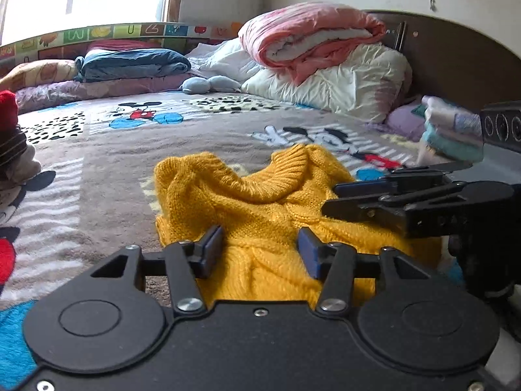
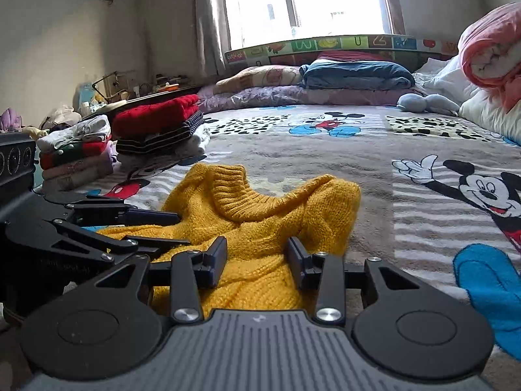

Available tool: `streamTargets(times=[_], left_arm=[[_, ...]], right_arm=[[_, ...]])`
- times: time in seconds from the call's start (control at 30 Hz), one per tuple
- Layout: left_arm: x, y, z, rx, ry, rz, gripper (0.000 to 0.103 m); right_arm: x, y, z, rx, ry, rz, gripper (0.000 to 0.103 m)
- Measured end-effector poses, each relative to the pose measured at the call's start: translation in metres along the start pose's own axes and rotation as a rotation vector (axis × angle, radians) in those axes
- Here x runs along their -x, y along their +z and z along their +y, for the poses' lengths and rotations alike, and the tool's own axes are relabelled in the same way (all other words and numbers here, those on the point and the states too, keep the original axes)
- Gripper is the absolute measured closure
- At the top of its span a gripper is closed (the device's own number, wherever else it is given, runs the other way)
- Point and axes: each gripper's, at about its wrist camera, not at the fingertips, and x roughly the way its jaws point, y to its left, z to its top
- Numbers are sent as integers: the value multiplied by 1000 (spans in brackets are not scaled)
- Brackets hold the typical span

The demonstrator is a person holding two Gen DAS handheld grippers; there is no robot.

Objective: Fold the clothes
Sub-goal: 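Open both grippers and release the sweater onto the blanket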

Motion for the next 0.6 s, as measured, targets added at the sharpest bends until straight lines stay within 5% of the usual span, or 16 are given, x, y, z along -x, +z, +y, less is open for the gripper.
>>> streamTargets(times=[0.17, 0.43, 0.6], left_arm=[[0, 24, 0, -125, 30, -65, 54], [-30, 18, 30, -47, -12, -33, 47], [-43, 12, 39, 6, -45, 14, 44]], right_arm=[[18, 21, 0, 44, 11, -86, 62], [-9, 35, -21, 77, -3, -68, 54], [-31, 27, -49, -56, 51, 6, 51]])
